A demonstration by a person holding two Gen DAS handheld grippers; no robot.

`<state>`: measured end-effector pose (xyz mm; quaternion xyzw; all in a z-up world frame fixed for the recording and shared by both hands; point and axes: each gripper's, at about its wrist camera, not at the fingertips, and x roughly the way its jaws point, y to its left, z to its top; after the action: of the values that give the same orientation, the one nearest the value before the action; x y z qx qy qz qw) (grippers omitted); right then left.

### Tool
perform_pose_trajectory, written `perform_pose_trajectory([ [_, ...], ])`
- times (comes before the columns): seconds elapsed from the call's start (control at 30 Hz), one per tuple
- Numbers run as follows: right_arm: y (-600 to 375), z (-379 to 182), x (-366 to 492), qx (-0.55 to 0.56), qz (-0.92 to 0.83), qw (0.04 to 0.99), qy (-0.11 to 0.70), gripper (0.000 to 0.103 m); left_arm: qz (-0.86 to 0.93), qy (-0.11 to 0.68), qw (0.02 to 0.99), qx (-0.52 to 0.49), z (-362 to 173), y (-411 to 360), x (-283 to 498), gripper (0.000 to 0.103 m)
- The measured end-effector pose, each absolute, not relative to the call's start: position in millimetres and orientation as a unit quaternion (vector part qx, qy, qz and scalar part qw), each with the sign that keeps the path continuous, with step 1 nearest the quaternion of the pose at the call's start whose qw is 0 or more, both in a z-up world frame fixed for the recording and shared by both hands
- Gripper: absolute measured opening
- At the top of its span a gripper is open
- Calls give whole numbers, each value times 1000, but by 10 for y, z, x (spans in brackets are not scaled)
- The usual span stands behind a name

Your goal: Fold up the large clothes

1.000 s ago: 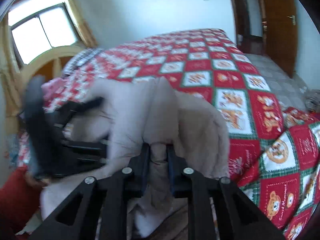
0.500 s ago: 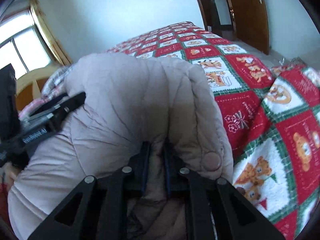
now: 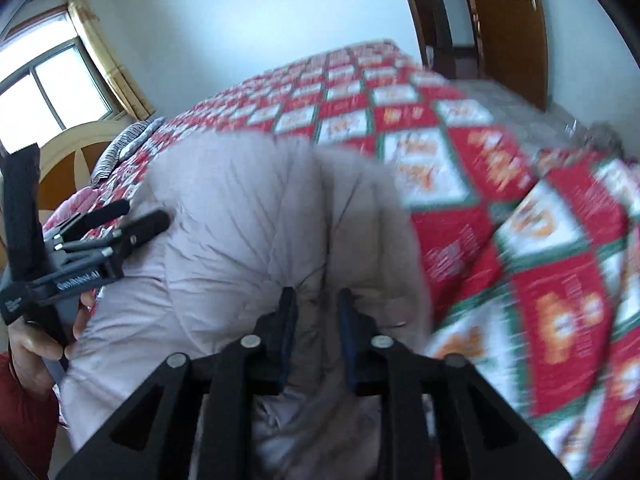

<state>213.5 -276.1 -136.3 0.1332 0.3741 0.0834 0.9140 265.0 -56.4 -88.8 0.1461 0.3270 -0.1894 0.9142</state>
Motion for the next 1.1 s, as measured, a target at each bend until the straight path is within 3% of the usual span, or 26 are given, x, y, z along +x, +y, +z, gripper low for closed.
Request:
perform_pose_trajectory([
  [0.1,-2751,-995,2119,104,74,931,343,44,-163,309,921,173,-818,-550,2636,97],
  [0.23,-2521,-750,2397,103,120,930,333,44,-121,304,934,146,-746,-427,2719,97],
  [0.47,-2081,-1347,3044,41,77,911,404,45,-88,347,927,109,-977,-438,3123,98],
  [0.67,-2325,-1670,2957,109,70,909,396,50,-103,362,921,97,-1162,-569,3232,100],
  [0.8,-2320,-1758,2939,120,62,911,390,50,-90,354,920,143,-1263,-724,3257,102],
  [1.1,-2326,-1705,2920,109,61,910,395,52,-97,370,914,139,-1321,-657,3257,102],
])
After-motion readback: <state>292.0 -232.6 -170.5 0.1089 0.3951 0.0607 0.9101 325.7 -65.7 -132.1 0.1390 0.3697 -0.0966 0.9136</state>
